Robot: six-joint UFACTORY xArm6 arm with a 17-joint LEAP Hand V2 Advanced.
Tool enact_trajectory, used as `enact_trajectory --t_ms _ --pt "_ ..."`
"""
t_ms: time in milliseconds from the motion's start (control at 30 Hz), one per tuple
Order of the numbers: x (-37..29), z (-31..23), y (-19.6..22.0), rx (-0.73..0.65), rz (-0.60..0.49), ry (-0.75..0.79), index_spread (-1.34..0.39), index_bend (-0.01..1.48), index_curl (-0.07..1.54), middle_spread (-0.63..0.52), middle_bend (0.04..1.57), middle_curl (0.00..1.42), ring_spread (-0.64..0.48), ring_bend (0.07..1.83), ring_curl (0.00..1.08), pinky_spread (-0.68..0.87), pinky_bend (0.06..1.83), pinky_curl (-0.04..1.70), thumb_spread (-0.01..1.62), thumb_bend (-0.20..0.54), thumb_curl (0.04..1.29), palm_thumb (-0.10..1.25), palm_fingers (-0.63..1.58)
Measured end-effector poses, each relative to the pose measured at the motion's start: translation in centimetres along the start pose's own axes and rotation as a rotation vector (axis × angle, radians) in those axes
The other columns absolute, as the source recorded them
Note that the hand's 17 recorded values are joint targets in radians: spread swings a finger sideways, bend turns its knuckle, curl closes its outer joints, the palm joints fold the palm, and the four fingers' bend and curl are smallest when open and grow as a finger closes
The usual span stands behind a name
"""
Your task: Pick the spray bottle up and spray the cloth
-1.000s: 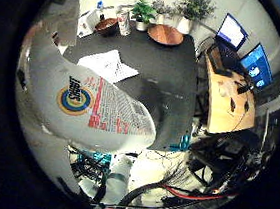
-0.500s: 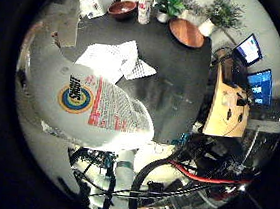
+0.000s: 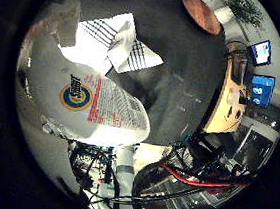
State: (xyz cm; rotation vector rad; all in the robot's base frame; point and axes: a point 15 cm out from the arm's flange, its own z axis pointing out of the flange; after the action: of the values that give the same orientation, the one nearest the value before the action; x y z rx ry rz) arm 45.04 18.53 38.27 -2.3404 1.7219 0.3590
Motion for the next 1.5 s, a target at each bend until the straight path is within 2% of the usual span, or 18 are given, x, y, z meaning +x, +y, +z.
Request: enact_trajectory --t_ms 267,433,567,733,1033,1200,1500 --pt "-2.8 -10.2 2.0 0.158 -0.061 0.015 -0.26 1.16 0.63 -0.18 1.32 0.69 -0.21 1.43 0.55 -0.29 1.28 0.66 0.94 -0.009 1.07 1.01 1.23" --pt "-4.4 -14.2 4.4 0.243 -0.093 0.016 -0.26 1.16 0.63 -0.19 1.32 0.69 -0.21 1.43 0.55 -0.29 1.28 0.66 0.94 -0.009 1.07 1.01 1.23" --pt "-4.5 -13.8 4.2 0.243 -0.093 0.013 -0.26 1.16 0.63 -0.19 1.32 0.69 -0.21 1.43 0.55 -0.29 1.28 0.66 0.94 -0.009 1.07 1.0 1.23" --pt "-4.0 -11.1 2.1 0.209 -0.084 0.007 -0.26 1.15 0.63 -0.19 1.32 0.69 -0.21 1.43 0.55 -0.29 1.28 0.66 0.95 -0.009 1.07 1.0 1.23" --pt "-1.9 -2.1 1.5 0.11 -0.055 -0.007 -0.26 1.15 0.63 -0.18 1.31 0.69 -0.21 1.43 0.55 -0.29 1.29 0.67 0.95 -0.009 1.07 1.0 1.23" --pt "-2.4 -3.5 2.0 0.143 -0.075 -0.008 -0.26 1.16 0.63 -0.18 1.32 0.69 -0.21 1.43 0.55 -0.29 1.28 0.66 0.95 -0.009 1.07 1.0 1.23" --pt "-7.8 -11.1 3.8 0.351 -0.17 -0.108 -0.26 1.16 0.62 -0.18 1.32 0.69 -0.21 1.43 0.55 -0.29 1.28 0.66 0.95 -0.01 1.06 1.0 1.23"
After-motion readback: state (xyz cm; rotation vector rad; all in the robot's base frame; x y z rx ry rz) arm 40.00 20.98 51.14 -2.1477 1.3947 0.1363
